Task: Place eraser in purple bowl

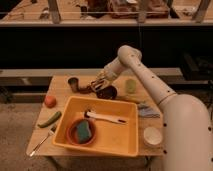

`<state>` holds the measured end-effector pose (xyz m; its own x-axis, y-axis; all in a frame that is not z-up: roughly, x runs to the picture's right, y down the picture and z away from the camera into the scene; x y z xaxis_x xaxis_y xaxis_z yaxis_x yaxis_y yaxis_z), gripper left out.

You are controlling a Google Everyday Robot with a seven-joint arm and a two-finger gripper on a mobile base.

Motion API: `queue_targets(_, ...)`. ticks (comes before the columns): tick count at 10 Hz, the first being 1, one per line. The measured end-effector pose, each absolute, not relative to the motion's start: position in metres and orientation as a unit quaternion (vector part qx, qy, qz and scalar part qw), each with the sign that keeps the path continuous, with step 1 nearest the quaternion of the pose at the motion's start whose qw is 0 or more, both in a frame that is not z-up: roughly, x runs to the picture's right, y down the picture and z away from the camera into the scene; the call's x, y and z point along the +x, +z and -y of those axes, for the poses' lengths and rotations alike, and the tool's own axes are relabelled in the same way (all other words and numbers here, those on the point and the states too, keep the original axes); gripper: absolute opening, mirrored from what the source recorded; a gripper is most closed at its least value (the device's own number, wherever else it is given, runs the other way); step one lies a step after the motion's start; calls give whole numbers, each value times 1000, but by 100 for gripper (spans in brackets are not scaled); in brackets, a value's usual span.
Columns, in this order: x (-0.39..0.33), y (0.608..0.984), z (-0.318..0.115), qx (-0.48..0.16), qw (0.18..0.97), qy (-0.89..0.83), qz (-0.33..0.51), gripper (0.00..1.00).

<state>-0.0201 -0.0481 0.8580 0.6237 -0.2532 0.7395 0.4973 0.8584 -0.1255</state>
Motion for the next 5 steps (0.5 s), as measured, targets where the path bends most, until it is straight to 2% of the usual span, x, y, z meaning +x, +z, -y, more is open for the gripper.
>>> queue_targets(5,-22,858,48,-161,886,-212,379,67)
